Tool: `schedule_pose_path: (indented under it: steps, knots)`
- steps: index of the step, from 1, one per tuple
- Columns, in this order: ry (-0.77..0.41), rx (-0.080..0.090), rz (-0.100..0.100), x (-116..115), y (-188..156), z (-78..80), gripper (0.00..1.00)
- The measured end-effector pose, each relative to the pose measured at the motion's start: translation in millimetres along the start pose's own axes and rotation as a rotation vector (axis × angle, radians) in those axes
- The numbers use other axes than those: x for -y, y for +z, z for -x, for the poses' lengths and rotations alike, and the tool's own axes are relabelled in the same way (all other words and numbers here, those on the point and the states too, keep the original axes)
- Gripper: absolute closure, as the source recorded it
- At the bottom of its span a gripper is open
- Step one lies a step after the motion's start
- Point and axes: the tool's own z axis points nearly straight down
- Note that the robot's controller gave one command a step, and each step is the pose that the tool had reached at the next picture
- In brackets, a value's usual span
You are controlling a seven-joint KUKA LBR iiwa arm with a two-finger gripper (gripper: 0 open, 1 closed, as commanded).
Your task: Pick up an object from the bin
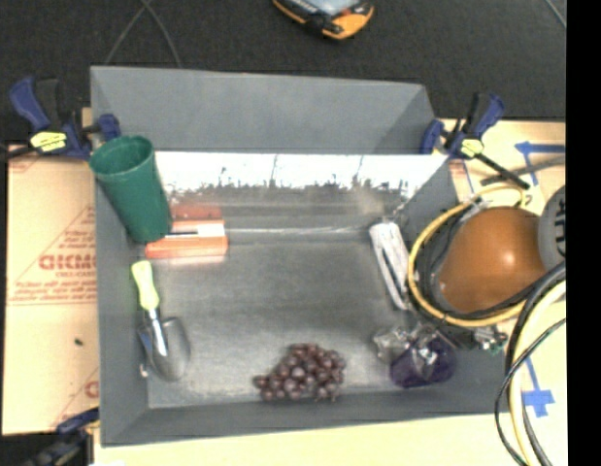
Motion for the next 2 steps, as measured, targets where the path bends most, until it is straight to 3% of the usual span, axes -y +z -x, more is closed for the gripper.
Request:
schedule_pose_path:
  steps: [2]
  knots:
    - [0.002,0.003,-0.001,0.4,-28.7,0.3,1.0]
